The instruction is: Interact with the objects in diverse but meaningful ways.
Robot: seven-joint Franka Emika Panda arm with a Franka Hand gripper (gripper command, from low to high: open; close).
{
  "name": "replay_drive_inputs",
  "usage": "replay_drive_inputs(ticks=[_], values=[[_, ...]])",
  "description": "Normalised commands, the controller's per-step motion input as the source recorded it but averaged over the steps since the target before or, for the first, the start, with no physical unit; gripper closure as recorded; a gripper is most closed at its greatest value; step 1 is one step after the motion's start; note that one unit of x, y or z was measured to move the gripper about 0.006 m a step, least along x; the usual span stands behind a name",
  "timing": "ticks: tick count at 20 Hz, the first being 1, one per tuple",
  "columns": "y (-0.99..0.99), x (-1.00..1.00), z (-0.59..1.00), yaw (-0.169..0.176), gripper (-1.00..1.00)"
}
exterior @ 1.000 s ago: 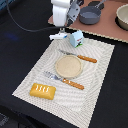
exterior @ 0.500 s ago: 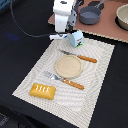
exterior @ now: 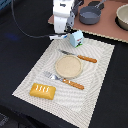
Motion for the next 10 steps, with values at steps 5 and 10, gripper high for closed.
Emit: replay_drive_inputs(ticks=[5,10], values=[[0.00,-0.45,-0.55,0.048,-1.00],[0.00,-0.40,-0.47,0.044,-1.00]])
